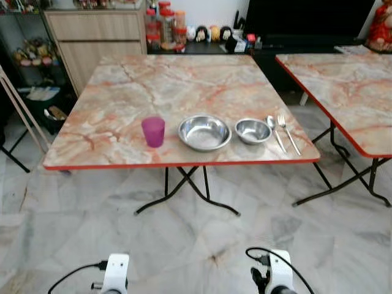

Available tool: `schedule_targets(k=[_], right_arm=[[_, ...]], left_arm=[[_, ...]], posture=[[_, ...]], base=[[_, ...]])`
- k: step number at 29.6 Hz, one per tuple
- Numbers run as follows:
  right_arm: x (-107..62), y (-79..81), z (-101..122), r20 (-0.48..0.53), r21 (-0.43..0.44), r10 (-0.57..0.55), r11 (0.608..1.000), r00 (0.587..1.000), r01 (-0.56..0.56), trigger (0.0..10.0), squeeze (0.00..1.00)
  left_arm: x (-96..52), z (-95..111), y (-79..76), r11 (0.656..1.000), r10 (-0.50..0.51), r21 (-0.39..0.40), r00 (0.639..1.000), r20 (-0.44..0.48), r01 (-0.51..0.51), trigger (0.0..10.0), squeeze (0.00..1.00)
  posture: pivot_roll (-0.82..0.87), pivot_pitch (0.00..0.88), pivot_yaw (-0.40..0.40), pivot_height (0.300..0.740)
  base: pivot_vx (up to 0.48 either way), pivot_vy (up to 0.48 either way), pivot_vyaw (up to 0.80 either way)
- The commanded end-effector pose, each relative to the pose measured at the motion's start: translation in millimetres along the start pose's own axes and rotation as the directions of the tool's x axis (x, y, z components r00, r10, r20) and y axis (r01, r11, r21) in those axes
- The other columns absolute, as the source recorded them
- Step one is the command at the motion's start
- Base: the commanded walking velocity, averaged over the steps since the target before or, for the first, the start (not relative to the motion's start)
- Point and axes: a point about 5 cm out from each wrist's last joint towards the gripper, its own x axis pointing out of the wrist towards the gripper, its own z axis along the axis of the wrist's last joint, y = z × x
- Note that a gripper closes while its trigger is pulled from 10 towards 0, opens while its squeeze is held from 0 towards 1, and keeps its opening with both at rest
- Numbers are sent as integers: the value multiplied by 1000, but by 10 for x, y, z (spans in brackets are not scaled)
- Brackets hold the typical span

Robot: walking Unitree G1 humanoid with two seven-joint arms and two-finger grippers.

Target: Setting the table

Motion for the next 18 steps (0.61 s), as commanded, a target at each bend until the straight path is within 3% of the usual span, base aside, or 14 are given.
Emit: schedule_targets(k=[1,15,18], right_arm=[[2,-29,28,9,4,-13,1000,1000,13,10000,0],[4,-48,49,14,15,-22,1000,1000,22,10000,0],[5,-47,53,16,15,-22,1000,1000,22,10000,0]], left_arm=[[-1,-14,-12,1000,0,10,1000,-13,0,10000,0],[-6,-38,-5,1000,7,-2,1000,-23,-7,10000,0],[0,-7,-14,1000,2,-25,1000,-8,-2,10000,0]], posture=[[57,0,-57,740],[60,0,-63,740],[59,0,-64,740]], base=[[0,-424,0],[0,-425,0],[0,0,0]])
